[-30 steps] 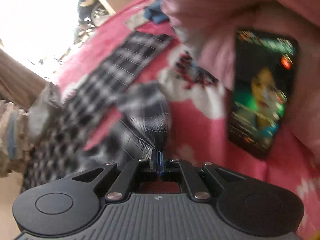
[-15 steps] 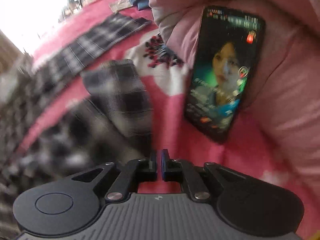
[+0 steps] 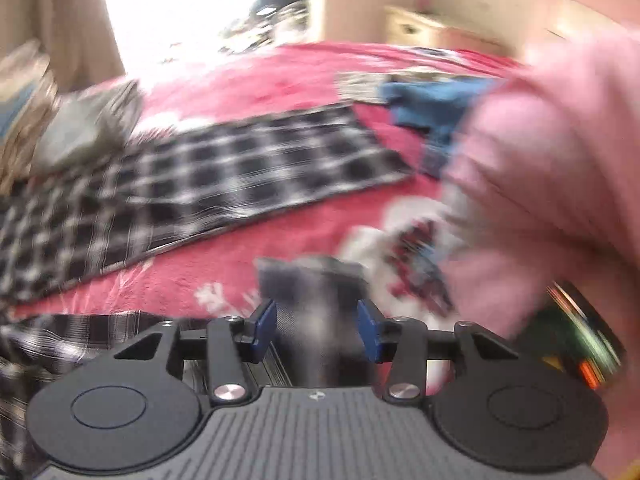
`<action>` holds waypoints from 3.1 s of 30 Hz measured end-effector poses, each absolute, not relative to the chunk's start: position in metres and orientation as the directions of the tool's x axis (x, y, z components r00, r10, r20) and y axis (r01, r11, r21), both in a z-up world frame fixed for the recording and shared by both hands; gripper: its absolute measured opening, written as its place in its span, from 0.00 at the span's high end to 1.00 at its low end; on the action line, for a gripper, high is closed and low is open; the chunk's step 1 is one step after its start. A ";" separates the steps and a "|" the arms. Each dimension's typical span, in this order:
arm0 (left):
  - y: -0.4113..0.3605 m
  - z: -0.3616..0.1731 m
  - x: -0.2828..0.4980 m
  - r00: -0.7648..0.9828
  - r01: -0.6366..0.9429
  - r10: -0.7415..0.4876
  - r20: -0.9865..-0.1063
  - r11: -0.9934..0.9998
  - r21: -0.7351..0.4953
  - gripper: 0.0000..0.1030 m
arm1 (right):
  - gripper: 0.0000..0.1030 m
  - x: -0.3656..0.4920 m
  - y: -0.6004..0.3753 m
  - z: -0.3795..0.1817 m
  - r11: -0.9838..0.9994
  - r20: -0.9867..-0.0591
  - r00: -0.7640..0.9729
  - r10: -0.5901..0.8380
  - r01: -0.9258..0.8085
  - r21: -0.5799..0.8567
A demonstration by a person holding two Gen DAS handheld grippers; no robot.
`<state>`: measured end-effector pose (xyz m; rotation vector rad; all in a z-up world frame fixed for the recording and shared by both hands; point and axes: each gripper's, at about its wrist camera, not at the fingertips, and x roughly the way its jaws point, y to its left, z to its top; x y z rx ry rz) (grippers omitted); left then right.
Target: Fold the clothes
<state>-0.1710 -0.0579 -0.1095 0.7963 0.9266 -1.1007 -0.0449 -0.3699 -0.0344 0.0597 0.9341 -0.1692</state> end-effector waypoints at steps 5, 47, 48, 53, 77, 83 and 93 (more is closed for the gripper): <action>-0.056 -0.097 -0.152 0.201 0.933 -0.396 -0.896 0.357 0.051 0.60 | 0.62 0.011 -0.358 -0.074 0.989 -0.866 0.480 -0.143 0.093 -0.111; -0.202 -0.101 0.037 0.060 0.997 -0.601 -0.797 0.077 0.016 0.47 | 0.88 0.060 -0.415 -0.107 0.959 -0.977 0.191 -0.092 0.281 -0.036; -0.203 -0.103 0.039 0.051 0.997 -0.611 -0.790 0.080 0.003 0.46 | 0.91 0.060 -0.421 -0.105 0.949 -0.971 0.218 -0.098 0.314 -0.025; -0.206 -0.110 0.043 -0.026 0.995 -0.644 -0.765 0.059 -0.084 0.46 | 0.91 0.046 -0.443 -0.093 0.884 -0.912 0.358 -0.199 0.467 -0.010; -0.173 -0.089 -0.007 -0.298 0.954 -0.777 -0.554 -0.256 -0.153 0.88 | 0.65 -0.008 -0.468 -0.113 0.566 -0.980 0.187 0.069 0.801 0.192; -0.165 -0.088 -0.001 -0.218 0.975 -0.794 -0.567 -0.200 -0.096 0.83 | 0.93 -0.029 -0.477 -0.108 0.546 -0.965 0.253 0.072 0.799 0.250; -0.165 -0.087 0.037 -0.031 0.999 -0.795 -0.605 0.000 -0.051 0.32 | 0.94 -0.111 -0.453 -0.080 0.580 -0.872 0.489 -0.019 0.716 0.388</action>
